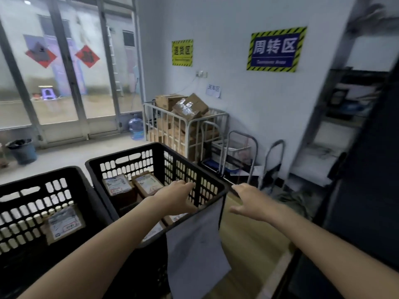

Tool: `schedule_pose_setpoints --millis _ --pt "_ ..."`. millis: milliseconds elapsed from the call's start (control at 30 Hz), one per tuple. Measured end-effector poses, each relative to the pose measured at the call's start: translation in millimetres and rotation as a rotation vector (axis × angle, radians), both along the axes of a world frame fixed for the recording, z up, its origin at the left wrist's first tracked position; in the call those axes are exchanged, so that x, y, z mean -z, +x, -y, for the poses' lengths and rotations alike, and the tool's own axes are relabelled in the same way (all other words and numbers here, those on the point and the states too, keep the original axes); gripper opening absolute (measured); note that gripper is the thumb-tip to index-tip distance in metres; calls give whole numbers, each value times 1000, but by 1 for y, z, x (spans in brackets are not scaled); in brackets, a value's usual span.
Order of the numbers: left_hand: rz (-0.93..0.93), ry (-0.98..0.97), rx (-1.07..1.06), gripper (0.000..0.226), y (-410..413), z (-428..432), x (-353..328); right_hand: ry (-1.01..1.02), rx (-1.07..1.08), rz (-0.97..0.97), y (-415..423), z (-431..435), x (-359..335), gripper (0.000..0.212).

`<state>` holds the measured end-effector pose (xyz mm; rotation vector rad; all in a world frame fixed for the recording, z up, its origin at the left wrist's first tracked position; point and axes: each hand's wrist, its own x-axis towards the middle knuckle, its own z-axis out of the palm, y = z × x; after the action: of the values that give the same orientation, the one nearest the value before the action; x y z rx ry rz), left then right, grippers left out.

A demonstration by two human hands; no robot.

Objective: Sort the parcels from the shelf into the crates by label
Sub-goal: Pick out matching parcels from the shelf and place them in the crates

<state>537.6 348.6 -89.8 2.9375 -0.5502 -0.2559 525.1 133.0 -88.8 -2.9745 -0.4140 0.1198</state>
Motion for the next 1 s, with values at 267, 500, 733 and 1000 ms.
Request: schedule_pose_setpoints --millis 267,500,733,1000 --pt "6 -12 186 70 -38 67 -14 13 215 -1 -81 57 -18 64" --pt "47 -11 347 77 -75 145 -30 66 351 28 -155 122 -31 71" --pt "102 -93 488 61 -127 243 -50 97 494 79 -242 211 -43 71" --pt "106 -75 589 78 -198 361 -58 118 642 84 -336 321 -52 72"
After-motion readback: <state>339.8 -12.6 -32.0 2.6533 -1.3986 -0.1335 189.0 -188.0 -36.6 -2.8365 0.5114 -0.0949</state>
